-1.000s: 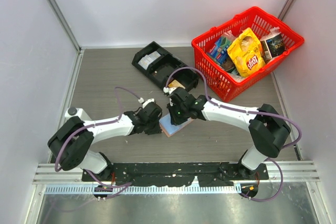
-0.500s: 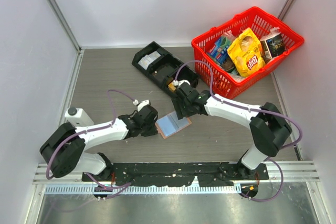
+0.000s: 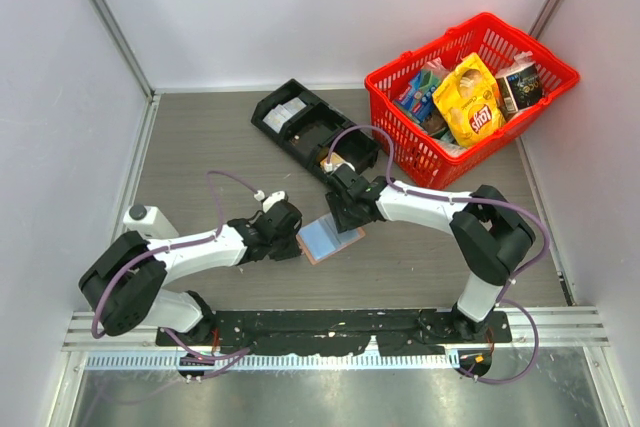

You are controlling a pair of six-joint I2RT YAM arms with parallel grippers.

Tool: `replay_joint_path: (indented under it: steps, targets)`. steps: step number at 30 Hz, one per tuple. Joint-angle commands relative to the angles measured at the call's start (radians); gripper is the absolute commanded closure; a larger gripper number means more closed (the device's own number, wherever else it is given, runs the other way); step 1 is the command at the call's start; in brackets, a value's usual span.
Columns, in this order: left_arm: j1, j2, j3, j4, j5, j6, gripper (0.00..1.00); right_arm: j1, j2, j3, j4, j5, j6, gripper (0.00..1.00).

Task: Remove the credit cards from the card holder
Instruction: Remove the credit card from the card holder.

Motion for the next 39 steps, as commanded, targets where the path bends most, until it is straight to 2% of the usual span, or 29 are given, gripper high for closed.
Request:
replay_joint_path:
  steps: [1, 5, 9, 12, 21, 25, 33, 39]
  targets:
    - [-0.003, 0.018, 0.009, 0.023, -0.012, -0.010, 0.95, 0.005, 0.007, -0.014, 0.050, -0.036, 0.014, 0.57]
    - [-0.003, 0.015, 0.008, 0.022, -0.012, -0.012, 0.95, 0.005, 0.013, -0.021, 0.050, -0.023, 0.022, 0.56]
    - [-0.003, 0.013, 0.006, 0.023, -0.012, -0.014, 0.95, 0.006, 0.007, -0.015, 0.029, 0.024, 0.031, 0.46]
    - [-0.003, 0.013, 0.006, 0.023, -0.014, -0.014, 0.95, 0.014, -0.013, -0.009, 0.018, 0.040, 0.030, 0.44]
    - [-0.003, 0.019, 0.008, 0.023, -0.011, -0.015, 0.95, 0.017, 0.004, -0.020, 0.029, 0.027, 0.036, 0.43]
    - [-0.003, 0.016, 0.008, 0.023, -0.011, -0.015, 0.95, 0.024, 0.013, -0.035, 0.047, 0.001, 0.044, 0.49]
    - [-0.003, 0.025, 0.012, 0.031, -0.002, -0.014, 0.95, 0.032, -0.014, -0.043, 0.052, -0.026, 0.053, 0.71]
    - [-0.003, 0.030, 0.012, 0.037, 0.004, -0.014, 0.95, 0.038, -0.048, -0.037, 0.048, -0.032, 0.054, 0.82]
